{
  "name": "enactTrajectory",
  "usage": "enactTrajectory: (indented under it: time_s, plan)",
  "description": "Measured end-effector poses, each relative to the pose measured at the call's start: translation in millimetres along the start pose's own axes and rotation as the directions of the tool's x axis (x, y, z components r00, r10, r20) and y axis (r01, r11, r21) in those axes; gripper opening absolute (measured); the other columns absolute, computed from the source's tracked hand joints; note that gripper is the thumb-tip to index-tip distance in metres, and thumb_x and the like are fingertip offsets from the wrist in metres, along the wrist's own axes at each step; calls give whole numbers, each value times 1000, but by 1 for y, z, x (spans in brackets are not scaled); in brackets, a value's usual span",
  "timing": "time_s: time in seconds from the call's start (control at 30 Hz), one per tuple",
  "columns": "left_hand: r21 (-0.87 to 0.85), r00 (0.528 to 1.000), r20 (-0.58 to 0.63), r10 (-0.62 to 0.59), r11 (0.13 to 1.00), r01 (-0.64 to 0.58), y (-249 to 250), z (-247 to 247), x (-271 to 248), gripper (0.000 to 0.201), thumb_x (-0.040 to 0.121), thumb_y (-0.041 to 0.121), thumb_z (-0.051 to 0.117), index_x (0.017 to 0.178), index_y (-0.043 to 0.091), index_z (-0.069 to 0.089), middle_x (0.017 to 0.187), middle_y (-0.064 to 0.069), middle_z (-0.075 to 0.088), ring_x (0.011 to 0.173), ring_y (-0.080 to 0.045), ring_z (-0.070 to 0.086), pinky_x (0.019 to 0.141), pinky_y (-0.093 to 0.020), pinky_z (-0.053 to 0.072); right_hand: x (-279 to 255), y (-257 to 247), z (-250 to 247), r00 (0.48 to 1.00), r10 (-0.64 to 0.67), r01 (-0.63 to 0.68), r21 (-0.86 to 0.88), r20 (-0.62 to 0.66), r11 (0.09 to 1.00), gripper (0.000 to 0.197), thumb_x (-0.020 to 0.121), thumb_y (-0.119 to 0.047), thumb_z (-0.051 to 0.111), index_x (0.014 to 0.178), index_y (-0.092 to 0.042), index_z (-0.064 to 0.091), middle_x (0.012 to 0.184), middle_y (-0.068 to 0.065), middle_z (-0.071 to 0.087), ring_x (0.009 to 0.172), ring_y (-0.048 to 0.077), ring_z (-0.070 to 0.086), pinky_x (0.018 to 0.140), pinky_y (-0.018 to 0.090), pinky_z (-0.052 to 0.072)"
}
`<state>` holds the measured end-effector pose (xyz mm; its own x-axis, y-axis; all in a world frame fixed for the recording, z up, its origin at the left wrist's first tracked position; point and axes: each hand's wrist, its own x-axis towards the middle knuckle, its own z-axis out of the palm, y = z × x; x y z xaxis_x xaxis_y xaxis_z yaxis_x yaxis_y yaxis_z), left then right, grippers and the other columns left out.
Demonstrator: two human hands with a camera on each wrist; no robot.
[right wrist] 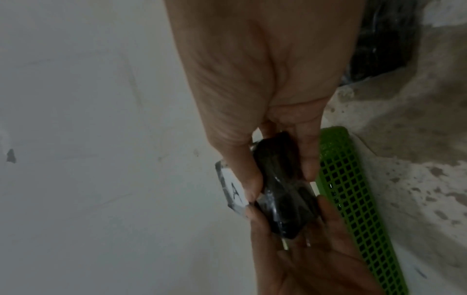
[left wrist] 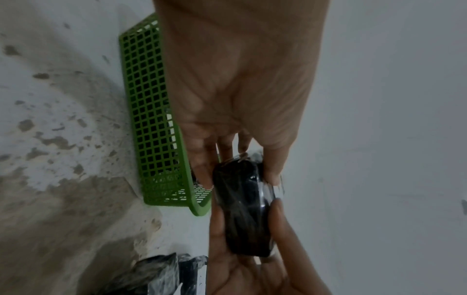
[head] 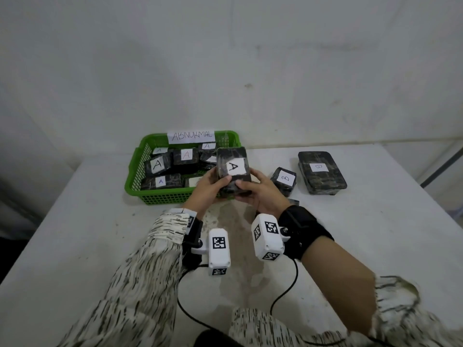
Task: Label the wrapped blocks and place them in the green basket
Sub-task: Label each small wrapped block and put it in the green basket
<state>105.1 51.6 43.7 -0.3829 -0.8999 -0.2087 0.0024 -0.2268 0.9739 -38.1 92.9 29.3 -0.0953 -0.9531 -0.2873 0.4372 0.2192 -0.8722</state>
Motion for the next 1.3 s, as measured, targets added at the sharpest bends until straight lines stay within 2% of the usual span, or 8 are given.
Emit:
enactTrajectory:
  time_s: [0.13, 0.27, 0.7, 0.8, 1.03, 1.1, 1.2, 1.3]
  plan:
    - [-31, 1000, -18, -20, 999, 19, 9, -4, 6, 55, 91, 12, 57, 140, 13, 32, 132, -13, 52, 113, -27, 56, 68, -30, 58, 2, -15, 9, 997, -58, 62, -111, 46, 992, 68, 83, 1, 68, 141, -13, 35, 118, 17, 61, 94, 23, 65, 85, 34, 55]
    - [-26, 998, -41, -38, 999, 37, 21, -8, 17, 60, 90, 20, 60, 141, 12, 28, 132, -15, 52, 113, -28, 57, 78, -35, 54, 6, -32, 14, 994, -103, 110, -221, 44, 969, 69, 83, 0, 69, 141, -16, 35, 122, 20, 59, 93, 21, 65, 81, 30, 56]
    - [-60, 999, 14, -41, 997, 42, 46, -7, 41, 59, 90, 22, 59, 138, 8, 28, 131, -16, 54, 103, -27, 62, 69, -36, 59, 23, -61, 15, 982, -184, 188, -405, 48, 895, 68, 80, -1, 72, 138, -14, 38, 119, 10, 58, 101, 25, 63, 81, 33, 57]
    - [-59, 999, -38, -31, 998, 29, 54, -4, 42, 72, 89, 30, 60, 142, 21, 12, 130, -12, 54, 115, -28, 57, 93, -53, 48, 26, -58, 13, 929, -370, 299, -633, 23, 714, 65, 73, -5, 78, 130, -10, 46, 115, 4, 59, 101, 19, 59, 78, 21, 49]
    - [-188, 999, 32, 9, 982, -3, 65, 3, 43, 42, 87, 21, 64, 122, 8, 45, 115, -16, 60, 111, -31, 59, 83, -46, 54, 23, -39, 16, 778, -566, 476, -844, 273, 248, 64, 70, -15, 80, 125, -10, 48, 118, 11, 45, 110, 24, 42, 91, 36, 43]
    - [-183, 999, 10, 50, 982, -47, 64, 1, 42, 30, 89, 12, 59, 118, 9, 52, 104, -14, 61, 99, -29, 60, 84, -43, 52, 20, -37, 15, 804, -501, 506, -810, 319, 297, 55, 76, -23, 78, 122, -13, 51, 117, 9, 45, 111, 19, 40, 93, 25, 39]
    - [-189, 998, 2, 66, 980, -64, 62, -3, 40, 32, 90, 6, 54, 122, 7, 52, 98, -11, 62, 85, -22, 61, 78, -36, 51, 19, -41, 14, 838, -526, 472, -678, 146, 563, 25, 89, -28, 65, 110, -16, 56, 114, 12, 49, 109, 22, 48, 89, 25, 44]
    - [-162, 998, 39, 51, 986, -44, 58, -3, 38, 32, 90, 6, 54, 122, 8, 54, 99, -10, 64, 84, -22, 63, 78, -36, 52, 21, -53, 18, 941, -339, 298, -478, 1, 826, 33, 95, -39, 54, 122, -19, 52, 123, 12, 53, 104, 18, 58, 79, 25, 47]
